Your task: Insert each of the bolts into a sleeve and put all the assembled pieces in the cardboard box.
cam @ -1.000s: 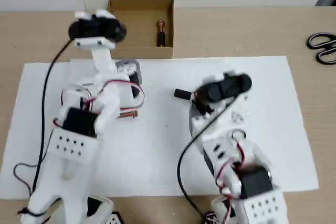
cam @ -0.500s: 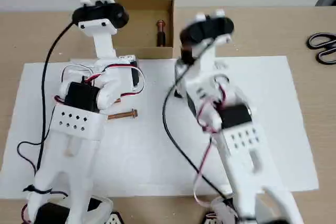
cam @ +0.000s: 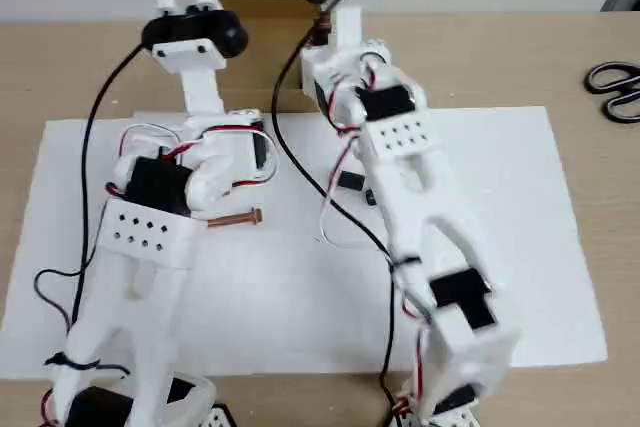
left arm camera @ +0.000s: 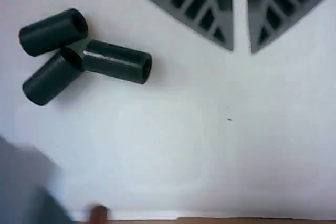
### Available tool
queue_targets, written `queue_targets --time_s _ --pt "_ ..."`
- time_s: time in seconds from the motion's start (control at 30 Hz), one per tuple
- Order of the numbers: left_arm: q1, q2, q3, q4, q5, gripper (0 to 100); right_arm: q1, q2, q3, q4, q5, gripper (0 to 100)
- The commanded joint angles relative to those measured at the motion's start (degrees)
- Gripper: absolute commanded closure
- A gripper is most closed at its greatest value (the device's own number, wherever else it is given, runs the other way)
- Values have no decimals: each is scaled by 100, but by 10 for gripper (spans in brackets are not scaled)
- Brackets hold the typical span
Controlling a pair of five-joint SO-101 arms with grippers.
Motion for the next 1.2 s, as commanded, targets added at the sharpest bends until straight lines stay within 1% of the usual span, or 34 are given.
queue_targets --time_s 0.0,0.17,0.4,0.53,0.63,0.87,0.93,1.1,1.17 --pt "211 -26 -286 44 -18 994 31 822 -1459 -198 79 994" --pt "404 -26 -286 35 -18 994 13 2088 -2787 -163 193 994" --pt "264 -26 -277 44 -35 994 -189 3116 -3974 57 299 993" --pt "88 -26 -277 35 -53 994 -330 3451 -4229 163 563 991" --pt "-35 -18 -277 18 -53 994 -338 3653 -4396 136 563 991" --pt "-26 -18 -277 18 -53 994 -330 3793 -4431 171 563 989" --pt "-26 -18 -277 9 -53 994 -330 3793 -4431 171 563 965" --pt "-35 -18 -277 9 -53 994 -330 3793 -4431 488 563 820" --pt "-35 -18 -277 18 -53 994 -330 3793 -4431 541 563 816"
